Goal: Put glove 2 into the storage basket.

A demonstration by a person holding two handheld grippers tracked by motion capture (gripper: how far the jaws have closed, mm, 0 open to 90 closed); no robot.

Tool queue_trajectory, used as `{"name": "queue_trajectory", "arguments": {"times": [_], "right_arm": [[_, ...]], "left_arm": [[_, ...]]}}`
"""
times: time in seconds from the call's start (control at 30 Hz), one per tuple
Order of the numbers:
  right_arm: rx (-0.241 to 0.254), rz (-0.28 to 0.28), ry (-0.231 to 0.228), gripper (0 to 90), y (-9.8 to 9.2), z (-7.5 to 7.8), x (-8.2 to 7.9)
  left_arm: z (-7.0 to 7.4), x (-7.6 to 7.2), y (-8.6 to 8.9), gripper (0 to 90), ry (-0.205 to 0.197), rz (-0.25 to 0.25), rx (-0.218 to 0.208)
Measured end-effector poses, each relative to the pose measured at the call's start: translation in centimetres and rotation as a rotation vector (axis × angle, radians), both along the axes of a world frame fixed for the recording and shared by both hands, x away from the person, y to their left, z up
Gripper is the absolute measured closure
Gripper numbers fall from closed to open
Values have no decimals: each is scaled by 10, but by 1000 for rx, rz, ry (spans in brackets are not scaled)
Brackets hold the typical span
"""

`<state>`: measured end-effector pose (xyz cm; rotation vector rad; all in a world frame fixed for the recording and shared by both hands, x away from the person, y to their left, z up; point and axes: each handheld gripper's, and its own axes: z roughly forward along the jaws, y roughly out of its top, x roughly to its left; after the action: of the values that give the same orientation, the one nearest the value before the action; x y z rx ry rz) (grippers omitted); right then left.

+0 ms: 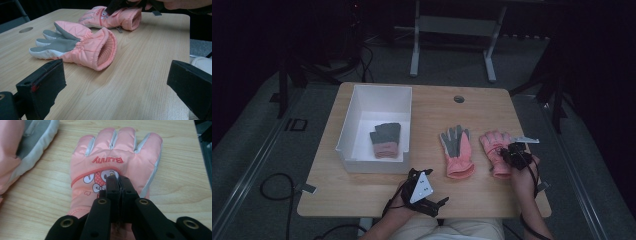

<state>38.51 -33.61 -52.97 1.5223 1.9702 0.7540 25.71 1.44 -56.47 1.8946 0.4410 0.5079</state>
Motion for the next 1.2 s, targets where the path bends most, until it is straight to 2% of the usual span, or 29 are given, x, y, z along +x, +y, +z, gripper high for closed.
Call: {"name": "queue_trajectory", "arguments": {"times": [0.13, 0.23, 0.37, 0.4, 0.47, 0.6, 0.77, 0.87, 1.0, 1.2], "right_arm": [[21, -3, 7, 873, -3, -3, 7], [13, -2, 4, 868, -1, -4, 7], [30, 0, -9, 830, -3, 3, 3], [39, 23, -19, 790, -6, 7, 1], [39, 33, -21, 772, -6, 8, 1], [19, 105, -41, 702, -10, 16, -2], [-12, 214, -29, 644, -22, 24, 0], [-22, 239, -10, 600, -27, 28, 1], [-18, 271, -16, 576, -30, 34, 1], [-14, 271, -5, 568, -27, 27, 4]], "left_arm": [[0, 0, 0, 15, 4, -3, -1], [0, 0, 0, 15, 5, -4, -2], [0, 0, 0, 15, 4, -8, 0], [0, 0, 0, 15, 3, -10, 1], [1, 0, 2, 15, 4, -8, -4], [2, 2, 5, 15, 10, -1, -19], [1, 2, 4, 15, 16, -7, -22], [0, 2, 3, 15, 17, -9, -16], [-2, 3, 2, 15, 25, -14, -13], [-3, 3, 1, 15, 29, -11, -15]]}}
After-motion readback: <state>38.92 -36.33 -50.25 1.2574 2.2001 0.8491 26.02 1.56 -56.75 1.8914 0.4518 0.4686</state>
